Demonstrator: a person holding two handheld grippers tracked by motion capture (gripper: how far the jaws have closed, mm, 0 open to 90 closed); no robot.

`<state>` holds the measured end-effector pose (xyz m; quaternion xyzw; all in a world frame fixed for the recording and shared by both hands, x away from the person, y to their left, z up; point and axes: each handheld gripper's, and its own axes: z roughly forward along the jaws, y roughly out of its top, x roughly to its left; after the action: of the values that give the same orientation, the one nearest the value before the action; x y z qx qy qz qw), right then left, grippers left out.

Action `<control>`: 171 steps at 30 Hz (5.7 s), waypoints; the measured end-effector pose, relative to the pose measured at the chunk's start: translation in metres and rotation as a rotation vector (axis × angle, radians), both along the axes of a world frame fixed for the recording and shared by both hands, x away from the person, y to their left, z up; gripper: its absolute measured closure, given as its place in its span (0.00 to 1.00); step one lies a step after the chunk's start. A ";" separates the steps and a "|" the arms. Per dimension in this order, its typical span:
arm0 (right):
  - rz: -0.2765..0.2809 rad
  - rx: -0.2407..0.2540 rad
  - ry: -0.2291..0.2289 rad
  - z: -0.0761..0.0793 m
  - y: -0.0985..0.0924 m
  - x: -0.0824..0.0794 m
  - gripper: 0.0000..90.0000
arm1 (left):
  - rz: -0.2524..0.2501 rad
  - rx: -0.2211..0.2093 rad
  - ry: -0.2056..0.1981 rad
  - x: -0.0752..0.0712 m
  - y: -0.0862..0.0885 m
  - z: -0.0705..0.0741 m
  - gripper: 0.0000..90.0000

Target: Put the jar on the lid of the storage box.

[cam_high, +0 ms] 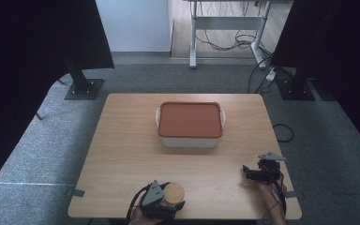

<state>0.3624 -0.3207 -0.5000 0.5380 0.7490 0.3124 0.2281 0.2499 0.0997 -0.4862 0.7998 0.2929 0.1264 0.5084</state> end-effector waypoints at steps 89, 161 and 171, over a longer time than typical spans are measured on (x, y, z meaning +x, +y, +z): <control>0.012 0.000 -0.001 0.000 0.000 0.000 0.09 | 0.138 -0.059 -0.098 0.102 0.000 0.082 0.28; 0.018 0.002 0.000 0.000 0.000 0.000 0.09 | 0.243 -0.077 -0.175 0.203 -0.025 0.087 0.28; 0.020 0.002 0.001 0.000 0.000 0.000 0.09 | 0.256 -0.069 -0.188 0.216 -0.034 0.086 0.28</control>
<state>0.3626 -0.3203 -0.4999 0.5308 0.7541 0.3152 0.2240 0.4654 0.0656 -0.3999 0.7227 0.3478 0.2545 0.5404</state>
